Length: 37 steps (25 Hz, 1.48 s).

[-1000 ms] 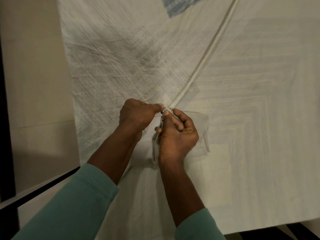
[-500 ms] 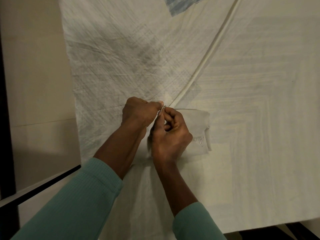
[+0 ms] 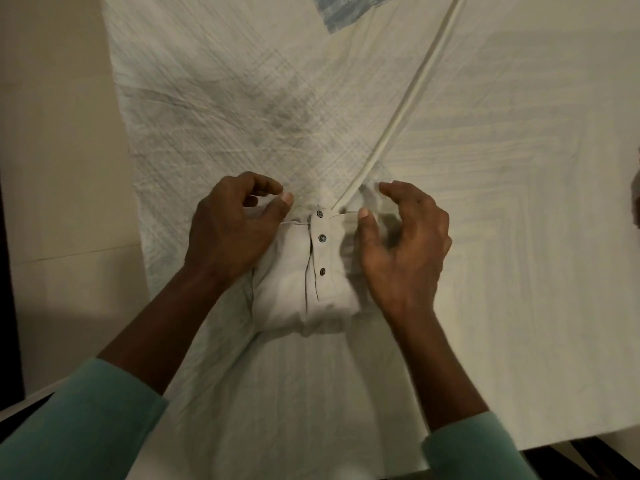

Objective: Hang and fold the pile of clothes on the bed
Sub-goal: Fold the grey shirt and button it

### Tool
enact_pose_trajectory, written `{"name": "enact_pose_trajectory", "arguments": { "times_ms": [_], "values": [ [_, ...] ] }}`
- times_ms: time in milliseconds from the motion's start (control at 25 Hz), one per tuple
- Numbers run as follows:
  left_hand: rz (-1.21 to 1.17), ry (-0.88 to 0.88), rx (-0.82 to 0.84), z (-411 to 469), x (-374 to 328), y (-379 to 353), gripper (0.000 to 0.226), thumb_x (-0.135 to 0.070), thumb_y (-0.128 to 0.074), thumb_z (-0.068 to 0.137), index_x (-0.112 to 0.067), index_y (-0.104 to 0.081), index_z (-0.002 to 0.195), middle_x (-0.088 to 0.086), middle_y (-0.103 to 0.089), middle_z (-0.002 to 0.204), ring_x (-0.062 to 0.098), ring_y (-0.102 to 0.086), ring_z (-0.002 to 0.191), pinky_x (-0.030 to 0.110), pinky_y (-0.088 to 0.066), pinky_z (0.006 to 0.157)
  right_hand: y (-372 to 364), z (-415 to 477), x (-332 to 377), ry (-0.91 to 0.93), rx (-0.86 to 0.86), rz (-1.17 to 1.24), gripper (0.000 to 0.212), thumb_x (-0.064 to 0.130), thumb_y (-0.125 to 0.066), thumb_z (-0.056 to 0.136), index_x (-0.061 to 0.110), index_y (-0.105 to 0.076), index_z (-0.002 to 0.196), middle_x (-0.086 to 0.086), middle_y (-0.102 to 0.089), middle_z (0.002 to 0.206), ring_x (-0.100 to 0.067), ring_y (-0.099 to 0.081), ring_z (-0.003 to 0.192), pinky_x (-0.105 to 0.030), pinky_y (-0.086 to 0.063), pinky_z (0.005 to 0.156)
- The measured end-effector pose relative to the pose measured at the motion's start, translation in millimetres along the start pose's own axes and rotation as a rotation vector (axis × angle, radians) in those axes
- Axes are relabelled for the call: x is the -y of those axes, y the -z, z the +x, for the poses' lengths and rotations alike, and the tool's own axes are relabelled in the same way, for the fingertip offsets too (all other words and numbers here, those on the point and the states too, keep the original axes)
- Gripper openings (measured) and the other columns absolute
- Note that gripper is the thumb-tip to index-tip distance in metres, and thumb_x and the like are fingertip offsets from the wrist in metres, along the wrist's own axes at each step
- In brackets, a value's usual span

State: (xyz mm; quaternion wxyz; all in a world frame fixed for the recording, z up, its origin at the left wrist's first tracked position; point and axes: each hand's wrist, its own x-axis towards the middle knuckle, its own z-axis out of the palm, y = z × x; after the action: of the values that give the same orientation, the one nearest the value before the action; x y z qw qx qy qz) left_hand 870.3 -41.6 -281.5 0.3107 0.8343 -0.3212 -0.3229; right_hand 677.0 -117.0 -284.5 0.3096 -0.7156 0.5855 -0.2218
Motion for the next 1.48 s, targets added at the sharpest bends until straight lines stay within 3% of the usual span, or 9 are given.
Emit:
{"name": "enact_pose_trajectory", "arguments": {
  "times_ms": [200, 280, 400, 520, 760, 960, 1040, 1240, 1480],
  "values": [
    [0.281, -0.223, 0.331, -2.3, 11.7, -7.8, 0.043, -0.068, -0.063, 0.091, -0.031, -0.074, 0.110, -0.017, -0.073, 0.098, 0.001, -0.066, 0.089, 0.021, -0.048, 0.076, 14.2, 33.0, -28.7, 0.098, 0.353, -0.193, 0.046, 0.061, -0.051, 0.102, 0.023, -0.067, 0.081, 0.012, -0.058, 0.073, -0.017, -0.059, 0.079, -0.036, -0.043, 0.072],
    [0.049, -0.125, 0.415, 5.4, 12.5, -5.2, 0.046, -0.064, -0.058, 0.093, -0.022, -0.076, 0.087, -0.011, -0.072, 0.080, 0.006, -0.064, 0.070, 0.026, -0.048, 0.067, 16.5, 39.2, -31.1, -0.021, 0.381, -0.036, 0.062, 0.064, -0.050, 0.102, 0.016, -0.047, 0.062, 0.009, -0.044, 0.055, -0.012, -0.046, 0.055, -0.033, -0.036, 0.059],
    [-0.107, -0.041, 0.377, 18.3, 11.3, 0.0, 0.060, -0.068, -0.055, 0.094, -0.012, -0.076, 0.087, 0.006, -0.072, 0.078, 0.016, -0.065, 0.065, 0.036, -0.051, 0.064, 19.5, 45.7, -33.0, -0.146, 0.401, 0.163, 0.079, 0.075, -0.048, 0.095, 0.006, -0.033, 0.063, -0.006, -0.034, 0.055, -0.020, -0.035, 0.052, -0.037, -0.035, 0.058],
    [0.194, -0.303, 0.162, 16.7, 3.7, -4.7, 0.053, -0.073, -0.055, 0.092, -0.028, -0.071, 0.116, -0.015, -0.071, 0.103, -0.001, -0.066, 0.089, 0.024, -0.049, 0.077, 16.7, 42.7, -29.6, -0.129, 0.372, 0.147, 0.074, 0.072, -0.051, 0.096, 0.007, -0.037, 0.063, -0.004, -0.035, 0.055, -0.017, -0.035, 0.053, -0.035, -0.034, 0.057],
    [0.393, -0.274, 0.581, 21.4, -18.3, -15.1, 0.065, -0.091, -0.046, 0.069, -0.029, -0.064, 0.073, -0.011, -0.063, 0.066, 0.005, -0.059, 0.064, 0.030, -0.040, 0.062, 19.3, 43.0, -30.0, -0.140, 0.277, 0.273, 0.072, 0.068, -0.053, 0.097, 0.007, -0.045, 0.060, -0.010, -0.041, 0.054, -0.016, -0.043, 0.052, -0.031, -0.036, 0.053],
    [0.197, 0.036, -0.042, 6.8, 19.2, -0.9, 0.062, -0.082, -0.044, 0.090, -0.023, -0.064, 0.085, -0.012, -0.065, 0.080, 0.010, -0.062, 0.077, 0.031, -0.044, 0.073, 24.0, 34.4, -42.2, -0.408, 0.085, 0.095, 0.052, 0.071, -0.046, 0.098, 0.024, -0.063, 0.111, 0.014, -0.063, 0.099, -0.005, -0.061, 0.092, -0.026, -0.047, 0.081],
    [0.113, 0.207, -0.032, -15.9, 25.0, -6.2, 0.062, -0.081, -0.043, 0.091, -0.023, -0.061, 0.078, -0.008, -0.065, 0.075, 0.014, -0.063, 0.076, 0.032, -0.041, 0.073, 23.6, 26.3, -42.2, -0.528, 0.109, 0.046, 0.068, 0.077, -0.045, 0.094, 0.021, -0.058, 0.130, 0.010, -0.061, 0.114, -0.014, -0.060, 0.104, -0.035, -0.049, 0.093],
    [-0.122, 0.380, -0.008, -37.2, 6.6, -27.3, 0.058, -0.069, -0.046, 0.099, -0.023, -0.046, 0.064, 0.010, -0.062, 0.075, 0.038, -0.067, 0.088, 0.044, -0.052, 0.079, 18.5, 3.0, -30.6, -0.622, 0.056, 0.117, 0.066, 0.066, -0.040, 0.103, 0.008, -0.068, 0.091, -0.005, -0.072, 0.091, -0.027, -0.069, 0.089, -0.043, -0.058, 0.087],
    [-0.485, 0.378, -0.329, -98.5, -50.8, 30.6, 0.061, -0.055, -0.038, 0.109, -0.020, -0.038, 0.059, -0.010, -0.043, 0.052, 0.012, -0.042, 0.054, 0.030, -0.035, 0.059, 74.2, -1.9, 68.2, -0.647, 0.008, 0.518, 0.058, 0.053, -0.039, 0.109, 0.010, -0.059, 0.076, -0.003, -0.069, 0.080, -0.020, -0.068, 0.075, -0.032, -0.056, 0.070]
  ]
}}
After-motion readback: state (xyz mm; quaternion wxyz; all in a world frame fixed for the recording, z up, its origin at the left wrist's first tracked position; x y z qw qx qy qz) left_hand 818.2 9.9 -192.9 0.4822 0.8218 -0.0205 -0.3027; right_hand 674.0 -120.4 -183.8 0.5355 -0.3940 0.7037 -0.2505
